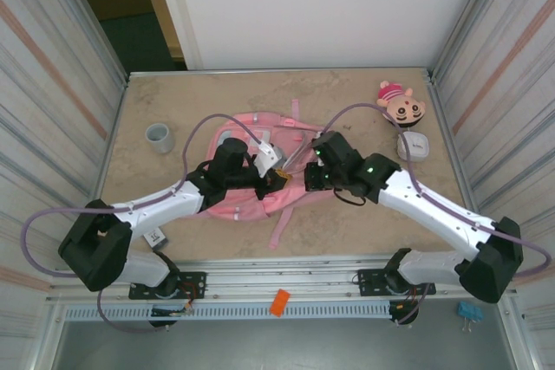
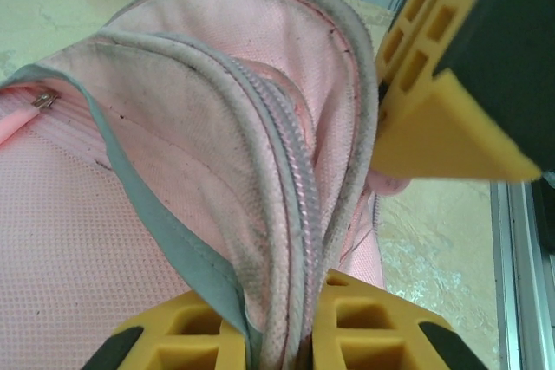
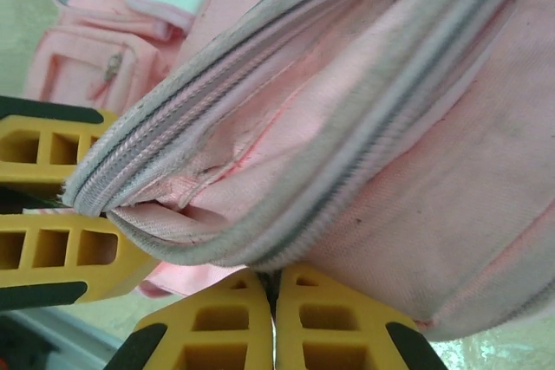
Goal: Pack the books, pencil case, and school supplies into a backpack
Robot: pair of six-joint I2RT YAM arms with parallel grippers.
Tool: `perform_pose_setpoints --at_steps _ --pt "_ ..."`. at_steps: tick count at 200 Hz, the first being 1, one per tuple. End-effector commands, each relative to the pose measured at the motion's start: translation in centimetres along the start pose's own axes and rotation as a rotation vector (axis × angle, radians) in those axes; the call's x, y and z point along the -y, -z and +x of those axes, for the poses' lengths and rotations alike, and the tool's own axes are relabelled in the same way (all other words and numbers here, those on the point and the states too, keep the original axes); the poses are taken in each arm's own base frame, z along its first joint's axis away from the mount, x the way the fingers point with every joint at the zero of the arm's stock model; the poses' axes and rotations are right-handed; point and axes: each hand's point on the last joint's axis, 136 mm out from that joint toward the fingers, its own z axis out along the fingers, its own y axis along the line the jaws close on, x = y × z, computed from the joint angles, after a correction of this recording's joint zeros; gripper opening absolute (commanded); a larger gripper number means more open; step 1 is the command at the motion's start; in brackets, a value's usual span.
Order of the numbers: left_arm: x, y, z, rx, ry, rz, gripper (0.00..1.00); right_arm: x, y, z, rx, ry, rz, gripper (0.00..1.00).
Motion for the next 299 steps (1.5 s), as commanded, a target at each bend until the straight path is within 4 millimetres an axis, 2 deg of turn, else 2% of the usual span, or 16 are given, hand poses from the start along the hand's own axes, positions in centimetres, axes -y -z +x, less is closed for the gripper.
perform_pose_setpoints --at_steps 1,70,90,117,132,148,190,208,263,299 --pt "0.8 1.5 -0.1 -0.006 -0.008 0.029 0.01 6.8 2.3 -1.0 0.009 -0.07 0.195 0.0" --pt "1.9 1.6 0.1 -0.026 -0.027 0.095 0.02 5.7 0.9 -1.7 -0.098 -0.032 0.075 0.0" --pt "1.6 1.7 -0.3 -0.02 -0.023 0.079 0.03 4.4 0.9 -1.7 -0.11 -0.016 0.004 0.0" --pt "1.0 1.7 -1.4 0.007 0.06 0.043 0.03 2.0 2.1 -1.6 -0.06 -0.039 -0.112 0.29" --pt "1.2 1.5 -2.1 0.028 0.143 0.069 0.03 0.2 3.0 -1.2 -0.016 -0.016 -0.161 0.35" --pt "1.9 1.3 -2.6 0.045 0.212 0.121 0.03 -0.8 3.4 -0.5 0.012 0.016 -0.151 0.38" --pt "2.5 1.2 -3.1 0.042 0.297 0.172 0.04 -2.1 1.8 1.1 -0.016 0.047 -0.068 0.38" --pt "2.5 1.1 -3.3 0.04 0.302 0.183 0.04 -2.2 1.0 1.0 -0.004 0.048 -0.02 0.39" --pt "3.0 0.8 -3.6 0.039 0.293 0.23 0.04 -2.8 -0.6 -1.1 0.088 0.046 0.026 0.39" --pt "3.2 0.9 -3.7 0.035 0.276 0.243 0.04 -1.1 0.0 -2.8 0.146 0.023 0.16 0.26"
